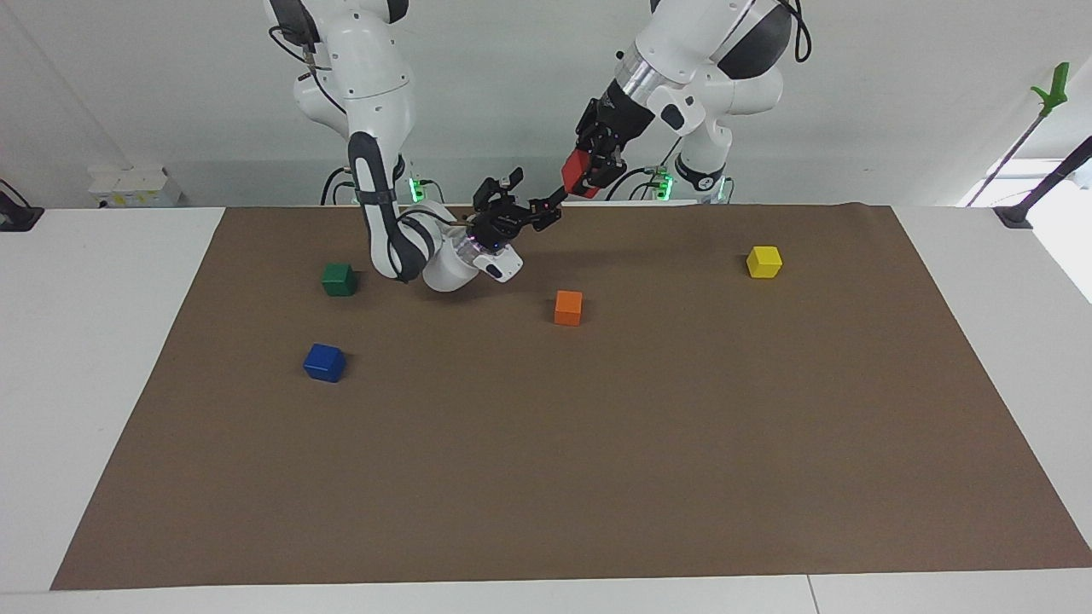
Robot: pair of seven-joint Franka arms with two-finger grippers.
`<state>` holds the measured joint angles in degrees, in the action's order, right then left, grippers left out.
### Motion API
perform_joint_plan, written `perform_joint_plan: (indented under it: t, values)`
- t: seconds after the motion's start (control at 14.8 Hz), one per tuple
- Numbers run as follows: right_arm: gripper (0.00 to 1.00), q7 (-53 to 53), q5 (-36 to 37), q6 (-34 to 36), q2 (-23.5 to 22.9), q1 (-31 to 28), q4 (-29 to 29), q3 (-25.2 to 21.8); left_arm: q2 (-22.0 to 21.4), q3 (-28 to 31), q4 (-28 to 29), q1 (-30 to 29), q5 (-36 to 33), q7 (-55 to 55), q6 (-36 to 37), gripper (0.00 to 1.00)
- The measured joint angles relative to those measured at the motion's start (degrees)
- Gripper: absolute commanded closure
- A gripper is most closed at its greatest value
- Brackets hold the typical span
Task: Transfer red block to right arm and stack on blue block
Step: 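Carry the red cube toward the right gripper and grasp it there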
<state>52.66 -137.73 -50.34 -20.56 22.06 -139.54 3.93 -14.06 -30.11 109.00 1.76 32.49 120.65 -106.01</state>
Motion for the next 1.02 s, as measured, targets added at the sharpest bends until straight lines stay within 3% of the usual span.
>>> perform_joint_plan:
  t: [1.02]
  values:
    - [0.04,0.0,-6.0,0.9,-2.3,5.8,2.8,0.1,-2.2,0.0,3.9,3.1,0.1,2.3,-4.3,1.0]
